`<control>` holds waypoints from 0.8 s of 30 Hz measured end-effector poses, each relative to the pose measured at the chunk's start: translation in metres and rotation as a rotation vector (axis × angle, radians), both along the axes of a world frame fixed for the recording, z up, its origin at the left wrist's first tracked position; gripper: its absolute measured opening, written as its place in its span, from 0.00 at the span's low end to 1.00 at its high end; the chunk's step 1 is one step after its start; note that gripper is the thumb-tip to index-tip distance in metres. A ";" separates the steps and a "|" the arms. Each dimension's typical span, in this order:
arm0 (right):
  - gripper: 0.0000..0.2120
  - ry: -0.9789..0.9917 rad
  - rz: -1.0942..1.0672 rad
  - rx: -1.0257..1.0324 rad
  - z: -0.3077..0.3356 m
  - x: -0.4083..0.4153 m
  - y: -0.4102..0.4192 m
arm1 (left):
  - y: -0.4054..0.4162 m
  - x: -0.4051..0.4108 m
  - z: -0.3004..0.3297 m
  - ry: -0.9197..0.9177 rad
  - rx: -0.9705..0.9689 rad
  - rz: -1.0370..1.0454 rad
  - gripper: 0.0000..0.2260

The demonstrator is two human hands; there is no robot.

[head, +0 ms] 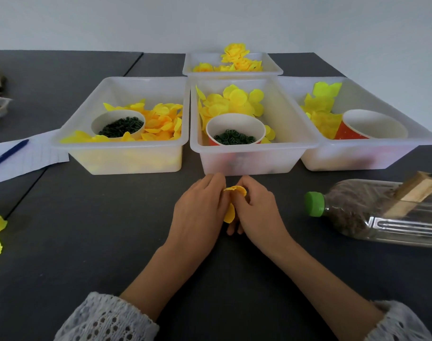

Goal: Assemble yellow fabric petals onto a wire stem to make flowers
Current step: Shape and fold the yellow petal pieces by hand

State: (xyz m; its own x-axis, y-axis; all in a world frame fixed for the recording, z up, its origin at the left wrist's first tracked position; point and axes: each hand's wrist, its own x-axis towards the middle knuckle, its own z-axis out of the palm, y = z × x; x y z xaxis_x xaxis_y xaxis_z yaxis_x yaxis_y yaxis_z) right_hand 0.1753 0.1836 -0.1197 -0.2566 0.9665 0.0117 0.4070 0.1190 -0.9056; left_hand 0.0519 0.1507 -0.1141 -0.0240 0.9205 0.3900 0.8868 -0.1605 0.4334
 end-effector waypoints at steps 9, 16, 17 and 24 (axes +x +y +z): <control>0.08 0.218 -0.052 -0.136 0.001 0.001 0.003 | -0.001 0.004 -0.006 -0.451 0.065 -0.046 0.06; 0.09 0.213 0.129 -0.334 0.011 0.009 0.015 | 0.002 -0.007 -0.011 -0.462 0.064 -0.133 0.05; 0.10 0.228 0.157 -0.367 0.013 0.009 0.016 | 0.002 -0.008 -0.011 -0.454 0.071 -0.145 0.03; 0.11 0.154 0.076 -0.087 0.001 0.006 0.003 | 0.002 -0.004 -0.009 -0.092 0.146 -0.035 0.06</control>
